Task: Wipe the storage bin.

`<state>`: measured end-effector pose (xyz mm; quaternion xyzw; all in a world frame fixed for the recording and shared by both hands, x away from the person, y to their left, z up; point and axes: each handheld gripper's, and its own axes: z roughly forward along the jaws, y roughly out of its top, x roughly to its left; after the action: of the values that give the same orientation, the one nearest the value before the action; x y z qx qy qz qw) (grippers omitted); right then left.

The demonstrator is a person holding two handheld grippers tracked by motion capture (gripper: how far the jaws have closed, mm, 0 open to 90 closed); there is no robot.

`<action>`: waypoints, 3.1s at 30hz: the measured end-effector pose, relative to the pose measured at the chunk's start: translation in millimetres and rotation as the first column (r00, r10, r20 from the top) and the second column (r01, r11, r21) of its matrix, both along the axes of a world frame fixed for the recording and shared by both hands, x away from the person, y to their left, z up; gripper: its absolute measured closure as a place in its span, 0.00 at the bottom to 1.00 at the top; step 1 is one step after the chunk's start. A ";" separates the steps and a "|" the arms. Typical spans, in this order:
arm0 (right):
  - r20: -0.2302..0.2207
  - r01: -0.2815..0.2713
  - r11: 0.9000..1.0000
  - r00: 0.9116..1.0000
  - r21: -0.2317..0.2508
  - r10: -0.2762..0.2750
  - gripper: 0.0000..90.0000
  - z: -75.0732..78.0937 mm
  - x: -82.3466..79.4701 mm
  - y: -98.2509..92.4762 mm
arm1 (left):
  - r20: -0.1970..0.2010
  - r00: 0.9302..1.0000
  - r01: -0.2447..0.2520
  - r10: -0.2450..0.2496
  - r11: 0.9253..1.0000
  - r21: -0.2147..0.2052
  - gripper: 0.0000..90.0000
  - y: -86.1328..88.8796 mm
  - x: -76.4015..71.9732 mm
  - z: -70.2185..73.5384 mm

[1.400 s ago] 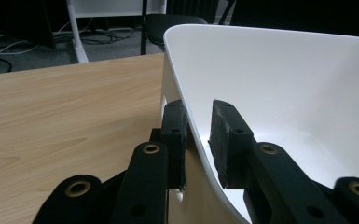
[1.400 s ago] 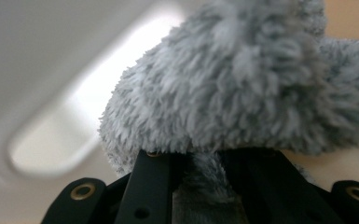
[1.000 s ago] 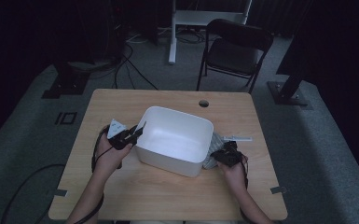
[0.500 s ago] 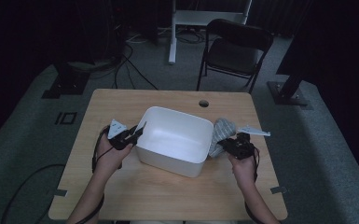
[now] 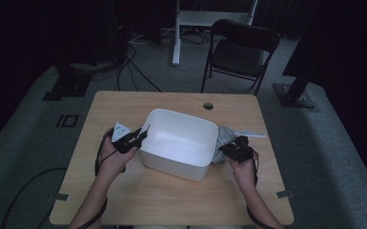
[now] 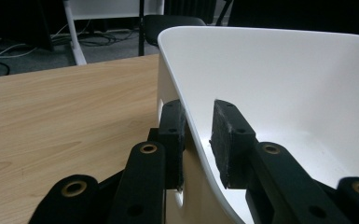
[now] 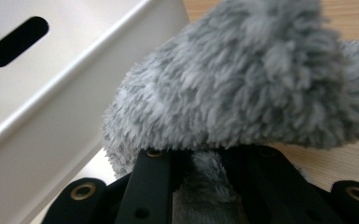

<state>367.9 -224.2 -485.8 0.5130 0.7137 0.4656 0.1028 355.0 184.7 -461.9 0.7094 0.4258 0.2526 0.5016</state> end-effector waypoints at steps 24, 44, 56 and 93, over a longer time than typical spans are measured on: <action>-0.098 0.012 0.998 0.995 -0.062 -0.018 0.86 -32.4 10.3 3.1 | -0.017 1.000 0.015 -0.015 1.000 -0.021 0.81 6.4 0.6 1.1; -0.035 0.081 0.997 0.996 -0.002 -0.081 0.85 0.3 -19.5 -42.5 | -0.091 0.994 0.065 -0.060 0.997 0.050 0.74 5.2 -27.7 12.2; -0.036 0.066 0.998 0.997 0.002 -0.065 0.85 -0.4 -27.9 -43.3 | -0.177 0.982 0.079 -0.059 0.991 0.110 0.65 -2.6 -56.6 19.2; -0.047 0.055 0.998 0.997 0.022 -0.054 0.85 -3.7 -30.1 -43.9 | 0.050 0.939 0.343 -0.341 0.939 -0.024 0.53 9.1 59.5 20.0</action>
<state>337.8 -268.0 -489.5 0.5443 0.6961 0.4589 0.0931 414.5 193.8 -441.9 0.7585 0.2888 0.1705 0.5587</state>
